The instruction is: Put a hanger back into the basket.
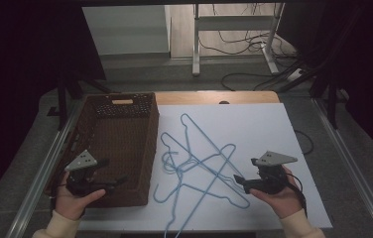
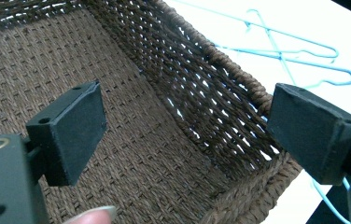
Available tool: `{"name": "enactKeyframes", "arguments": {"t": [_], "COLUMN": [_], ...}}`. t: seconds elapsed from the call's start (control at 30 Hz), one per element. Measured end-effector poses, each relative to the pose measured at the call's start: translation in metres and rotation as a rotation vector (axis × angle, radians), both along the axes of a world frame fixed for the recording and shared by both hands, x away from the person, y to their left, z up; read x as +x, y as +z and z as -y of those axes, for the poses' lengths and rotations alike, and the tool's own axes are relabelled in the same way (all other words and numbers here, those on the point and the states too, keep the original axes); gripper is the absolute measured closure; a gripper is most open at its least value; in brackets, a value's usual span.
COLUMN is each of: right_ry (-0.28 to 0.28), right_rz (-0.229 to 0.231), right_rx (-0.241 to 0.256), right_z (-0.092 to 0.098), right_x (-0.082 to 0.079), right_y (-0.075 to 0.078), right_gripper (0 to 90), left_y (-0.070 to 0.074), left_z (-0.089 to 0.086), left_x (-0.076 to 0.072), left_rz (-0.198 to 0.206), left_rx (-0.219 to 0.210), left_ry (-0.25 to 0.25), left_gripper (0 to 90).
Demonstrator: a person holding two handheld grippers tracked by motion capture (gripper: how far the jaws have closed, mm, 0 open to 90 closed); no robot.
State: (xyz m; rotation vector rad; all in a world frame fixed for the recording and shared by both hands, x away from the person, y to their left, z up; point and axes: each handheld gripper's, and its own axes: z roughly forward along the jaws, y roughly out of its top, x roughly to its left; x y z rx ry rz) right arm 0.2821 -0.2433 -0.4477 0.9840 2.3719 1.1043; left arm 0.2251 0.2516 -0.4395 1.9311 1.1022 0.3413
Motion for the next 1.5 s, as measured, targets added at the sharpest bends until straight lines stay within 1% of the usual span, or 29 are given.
{"name": "enactKeyframes", "arguments": {"t": [0.13,0.37,0.4,0.43,0.5,0.63,0.67,0.7,0.73,0.77,0.83,0.93,0.97,1.0,1.03,1.07,1.1,1.13,1.17,1.2,1.23,1.27,1.3,1.33,1.4,1.47,1.5], "right_ry": [0.009,0.019,0.019,0.019,0.022,0.045,0.055,0.055,0.070,0.070,0.081,0.085,0.085,0.091,0.091,0.097,0.097,0.102,0.102,0.112,0.112,0.118,0.118,0.124,0.126,0.125,0.125], "right_rz": [-0.007,-0.023,-0.028,-0.028,-0.038,-0.060,-0.072,-0.072,-0.087,-0.087,-0.094,-0.126,-0.126,-0.140,-0.140,-0.154,-0.154,-0.169,-0.169,-0.183,-0.183,-0.199,-0.199,-0.209,-0.209,-0.232,-0.232], "right_rx": [-0.014,-0.022,-0.035,-0.035,-0.053,-0.094,-0.105,-0.105,-0.115,-0.115,-0.124,-0.144,-0.144,-0.153,-0.153,-0.162,-0.162,-0.176,-0.176,-0.186,-0.186,-0.200,-0.200,-0.215,-0.222,-0.251,-0.251], "right_z": [-0.003,-0.007,-0.009,-0.009,-0.013,-0.027,-0.035,-0.035,-0.043,-0.043,-0.050,-0.063,-0.063,-0.070,-0.070,-0.078,-0.078,-0.085,-0.085,-0.091,-0.091,-0.097,-0.097,-0.103,-0.105,-0.114,-0.114], "right_x": [0.002,0.004,0.006,0.006,0.009,0.018,0.023,0.023,0.028,0.028,0.032,0.043,0.043,0.049,0.049,0.054,0.054,0.059,0.059,0.064,0.064,0.068,0.068,0.072,0.073,0.078,0.078], "right_y": [-0.002,-0.003,-0.004,-0.004,-0.005,-0.008,-0.010,-0.010,-0.012,-0.012,-0.014,-0.020,-0.020,-0.023,-0.023,-0.026,-0.026,-0.029,-0.029,-0.033,-0.033,-0.037,-0.037,-0.041,-0.043,-0.049,-0.049], "right_gripper": [18.6,21.6,23.5,23.5,26.1,29.9,31.4,31.4,32.7,32.7,33.9,37.3,37.3,39.0,39.0,41.0,41.0,43.0,43.0,44.9,44.9,46.4,46.4,47.5,48.1,50.8,50.8], "left_y": [0.001,0.000,0.000,0.000,0.001,0.002,0.002,0.002,0.002,0.002,0.002,0.002,0.002,0.003,0.003,0.003,0.003,0.003,0.003,0.003,0.003,0.003,0.003,0.003,0.003,0.003,0.003], "left_z": [0.001,0.001,0.002,0.002,0.002,0.002,0.002,0.002,0.002,0.002,0.002,0.002,0.002,0.002,0.002,0.002,0.002,0.002,0.002,0.002,0.002,0.002,0.002,0.002,0.002,0.002,0.002], "left_x": [0.000,0.000,0.001,0.001,0.001,0.001,0.001,0.001,0.001,0.001,0.001,0.001,0.001,0.000,0.000,0.000,0.000,0.000,0.000,0.000,0.000,0.000,0.000,0.000,0.000,0.000,0.000], "left_rz": [0.001,-0.002,-0.003,-0.003,-0.003,0.000,0.001,0.001,0.001,0.001,0.000,0.001,0.002,0.003,0.003,0.004,0.004,0.003,0.003,0.003,0.003,0.003,0.003,0.004,0.004,0.003,0.003], "left_rx": [-0.003,-0.001,-0.002,-0.002,-0.001,-0.002,-0.002,-0.002,-0.003,-0.004,-0.004,-0.004,-0.004,-0.004,-0.004,-0.003,-0.003,-0.003,-0.003,-0.003,-0.003,-0.003,-0.003,-0.003,-0.003,-0.002,-0.002], "left_ry": [-0.002,-0.009,-0.009,-0.009,-0.010,-0.011,-0.013,-0.013,-0.013,-0.014,-0.014,-0.015,-0.016,-0.016,-0.016,-0.017,-0.017,-0.017,-0.017,-0.016,-0.016,-0.017,-0.017,-0.017,-0.018,-0.018,-0.018], "left_gripper": [12.4,12.9,12.9,13.0,13.0,13.1,13.1,13.2,13.2,13.2,13.2,13.3,13.3,13.3,13.4,13.4,13.4,13.4,13.4,13.4,13.4,13.4,13.4,13.4,13.4,13.4,13.4]}}
